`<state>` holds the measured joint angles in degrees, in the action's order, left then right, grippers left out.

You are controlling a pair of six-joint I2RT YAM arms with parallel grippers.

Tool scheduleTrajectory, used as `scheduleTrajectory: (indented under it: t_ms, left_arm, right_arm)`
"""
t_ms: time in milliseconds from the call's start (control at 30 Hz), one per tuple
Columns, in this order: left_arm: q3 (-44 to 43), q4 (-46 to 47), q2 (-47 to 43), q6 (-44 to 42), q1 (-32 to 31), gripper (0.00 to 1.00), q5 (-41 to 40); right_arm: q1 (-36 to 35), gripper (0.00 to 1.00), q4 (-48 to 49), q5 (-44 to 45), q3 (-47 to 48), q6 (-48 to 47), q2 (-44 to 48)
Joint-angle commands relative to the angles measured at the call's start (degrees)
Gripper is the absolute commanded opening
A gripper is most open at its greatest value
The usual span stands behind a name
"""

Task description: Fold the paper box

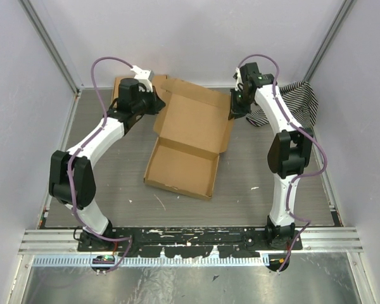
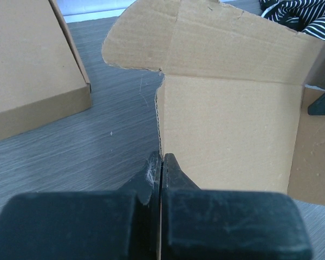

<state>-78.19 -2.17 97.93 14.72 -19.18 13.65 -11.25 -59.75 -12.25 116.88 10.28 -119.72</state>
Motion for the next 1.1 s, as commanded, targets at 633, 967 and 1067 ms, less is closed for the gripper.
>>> scheduleTrajectory:
  t_ms: [633,967,1067]
  left_arm:
    - [-17.68,-29.45,-3.29,-4.25,3.77,0.73,-3.82]
    - [-18.43,-29.38,-2.38,-3.25,3.57,0.64,4.08]
    - [-18.83,-29.22,-0.73,-3.57,3.42,0.63,2.65]
  right_arm:
    - [-1.96,0.01,24.58,11.41,-10.34,-6.15,19.07]
    - [-2.69,0.01,33.92,7.18,-19.99,-7.68,22.77]
    - [-3.04,0.01,40.91,4.17,-26.72,-10.18,25.86]
